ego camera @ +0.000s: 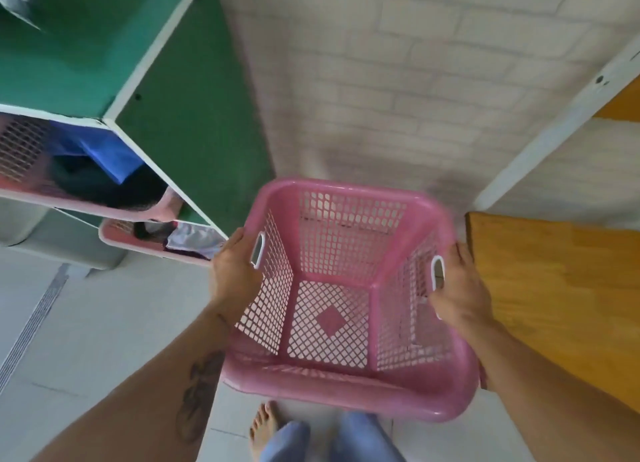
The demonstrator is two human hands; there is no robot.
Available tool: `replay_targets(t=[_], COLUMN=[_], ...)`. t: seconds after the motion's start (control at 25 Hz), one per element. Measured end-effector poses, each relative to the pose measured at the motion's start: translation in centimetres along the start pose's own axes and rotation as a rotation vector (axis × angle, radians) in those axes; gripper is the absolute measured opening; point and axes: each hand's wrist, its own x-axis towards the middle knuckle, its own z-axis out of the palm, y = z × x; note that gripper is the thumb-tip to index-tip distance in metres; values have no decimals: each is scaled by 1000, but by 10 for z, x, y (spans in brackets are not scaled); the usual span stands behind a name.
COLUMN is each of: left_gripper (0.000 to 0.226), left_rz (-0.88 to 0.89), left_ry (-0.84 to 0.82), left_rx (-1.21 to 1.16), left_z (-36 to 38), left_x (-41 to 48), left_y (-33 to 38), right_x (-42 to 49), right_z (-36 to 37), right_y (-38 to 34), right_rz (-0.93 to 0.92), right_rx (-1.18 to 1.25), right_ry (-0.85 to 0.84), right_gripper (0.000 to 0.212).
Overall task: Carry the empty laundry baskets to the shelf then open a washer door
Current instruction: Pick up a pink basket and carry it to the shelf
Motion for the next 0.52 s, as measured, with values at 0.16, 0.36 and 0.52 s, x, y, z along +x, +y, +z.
replay_targets(t=[0.16,0.36,0.52], left_gripper=[78,96,92], left_rz=[-125,-84,37], left_ry=[-49,-226,-478], left_rx=[-24,146,363], left_z=[38,47,18], left_x=[-3,-3,2], left_y=[-42,-50,-44], right_x=[7,-2,-14], right_z=[52,79,48], right_y=[6,23,19], right_rz=[4,35,11], right_rx=[8,44,14], right_ry=[-13,-97,-204], right_gripper=[105,115,98])
